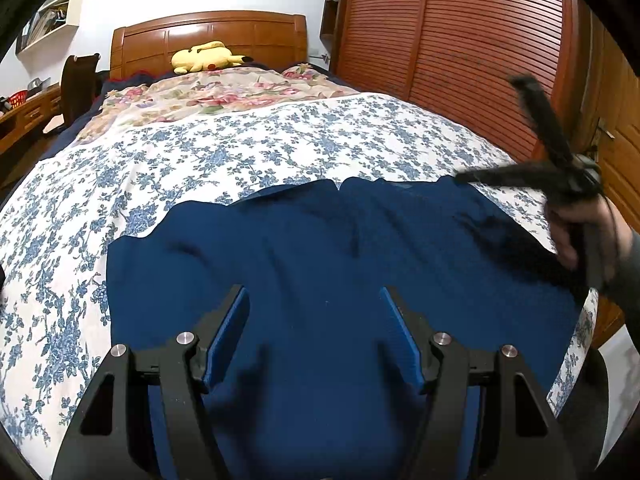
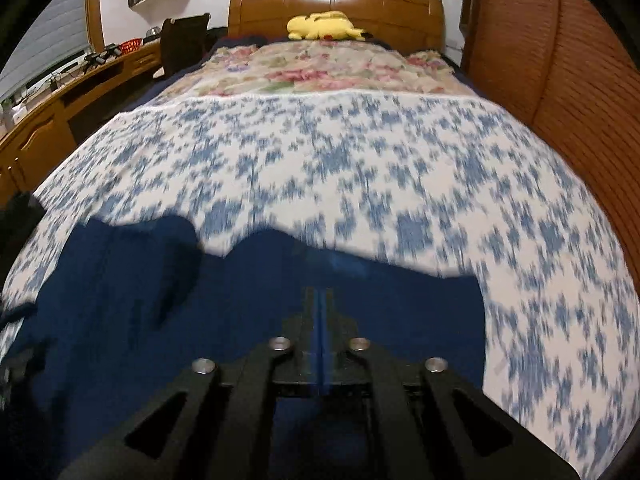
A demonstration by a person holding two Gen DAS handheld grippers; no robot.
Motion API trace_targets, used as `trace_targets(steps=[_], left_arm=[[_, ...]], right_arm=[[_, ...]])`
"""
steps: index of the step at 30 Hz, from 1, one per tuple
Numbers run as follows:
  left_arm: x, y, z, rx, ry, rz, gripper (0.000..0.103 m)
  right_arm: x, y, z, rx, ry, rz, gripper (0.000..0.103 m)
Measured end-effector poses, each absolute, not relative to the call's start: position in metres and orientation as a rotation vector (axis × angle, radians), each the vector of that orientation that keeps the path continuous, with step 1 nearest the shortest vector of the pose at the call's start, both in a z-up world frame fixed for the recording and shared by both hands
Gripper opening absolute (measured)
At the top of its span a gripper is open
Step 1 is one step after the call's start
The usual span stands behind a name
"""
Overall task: Fold large clothes
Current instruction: 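Open the right tool and withdraw it from the folded jacket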
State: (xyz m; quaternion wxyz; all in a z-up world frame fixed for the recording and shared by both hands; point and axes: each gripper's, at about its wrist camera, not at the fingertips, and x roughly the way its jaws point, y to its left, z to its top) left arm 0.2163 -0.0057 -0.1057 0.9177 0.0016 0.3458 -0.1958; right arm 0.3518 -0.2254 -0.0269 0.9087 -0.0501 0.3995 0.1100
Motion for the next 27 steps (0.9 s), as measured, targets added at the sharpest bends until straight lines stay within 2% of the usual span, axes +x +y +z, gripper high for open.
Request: trace_targets(steps=[1,3,4,15,27], left_arm=[[0.216,-0.006,-0.105,0.002,0.711,-0.403,0.068],[0.216,-0.006,-0.105,0.006,0.708,-0.403,0.068],[0.215,-0.007,-0.105,0.008,0.707,-0.403,0.068],[0.209,-0.012,-0.105,0.034,0.698,-0.391,0.068],[0.165,-0.004,-0.087,0.028,0.661,-0.364,0.068]], right_arm=[[0.340,-0.230,-0.029,-0.101,0.832,0.227,0.035],[0.316,-0.239,-0.033,-0.107,0.833,0.220,0.054],[0.303,-0.245,-0.034,-0.109,0.835,0.216,0.058],[0.239,-0.280,-0.058,-0.103,0.933,0.201,0.058],[0.216,-0.277,-0.057,-0.118,0.860,0.179,0.058]])
